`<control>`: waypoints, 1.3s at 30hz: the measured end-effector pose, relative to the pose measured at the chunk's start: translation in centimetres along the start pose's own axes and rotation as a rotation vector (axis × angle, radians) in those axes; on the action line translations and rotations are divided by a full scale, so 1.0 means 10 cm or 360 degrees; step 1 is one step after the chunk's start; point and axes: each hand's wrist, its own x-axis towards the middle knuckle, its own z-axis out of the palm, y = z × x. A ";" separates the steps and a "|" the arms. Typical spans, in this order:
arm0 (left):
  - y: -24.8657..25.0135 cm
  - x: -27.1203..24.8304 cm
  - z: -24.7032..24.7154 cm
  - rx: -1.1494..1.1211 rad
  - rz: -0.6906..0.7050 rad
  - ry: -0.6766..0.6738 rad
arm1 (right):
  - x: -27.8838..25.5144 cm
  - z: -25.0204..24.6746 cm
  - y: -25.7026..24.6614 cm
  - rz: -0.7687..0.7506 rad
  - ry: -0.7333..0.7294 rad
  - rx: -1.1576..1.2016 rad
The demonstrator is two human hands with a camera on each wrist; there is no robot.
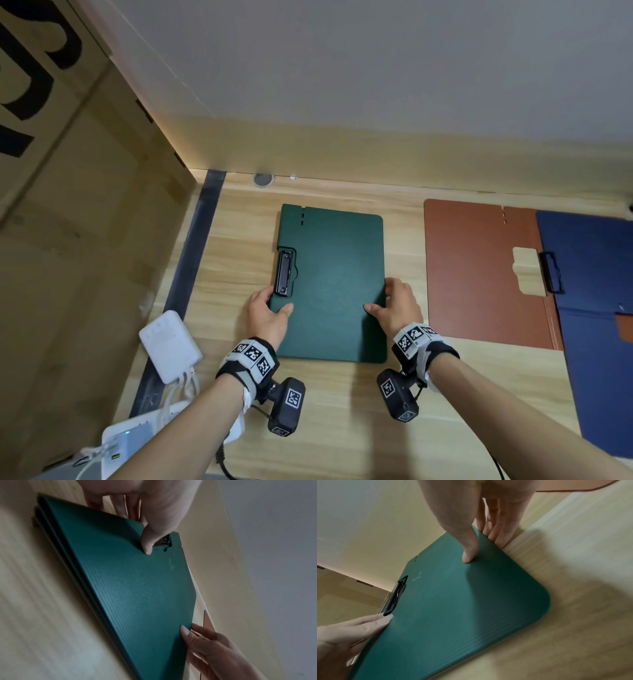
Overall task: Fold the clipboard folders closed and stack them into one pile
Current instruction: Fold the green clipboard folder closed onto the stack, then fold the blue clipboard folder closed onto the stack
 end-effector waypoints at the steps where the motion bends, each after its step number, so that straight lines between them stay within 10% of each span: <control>1: -0.01 -0.02 0.00 0.0033 0.0003 0.0010 | -0.02 0.01 0.01 -0.0001 0.0003 0.0004; 11: 0.15 0.06 0.00 0.0166 -0.0092 -0.0019 | 0.03 -0.10 0.06 0.0003 -0.0039 0.0138; 17: 0.66 -0.09 0.20 0.0231 0.0317 0.0173 | 0.02 -0.57 0.43 0.0020 0.0030 0.0418; 39: 1.68 -1.58 2.79 0.0205 0.0318 -0.0670 | 0.51 -2.71 2.74 0.0043 0.0286 0.0172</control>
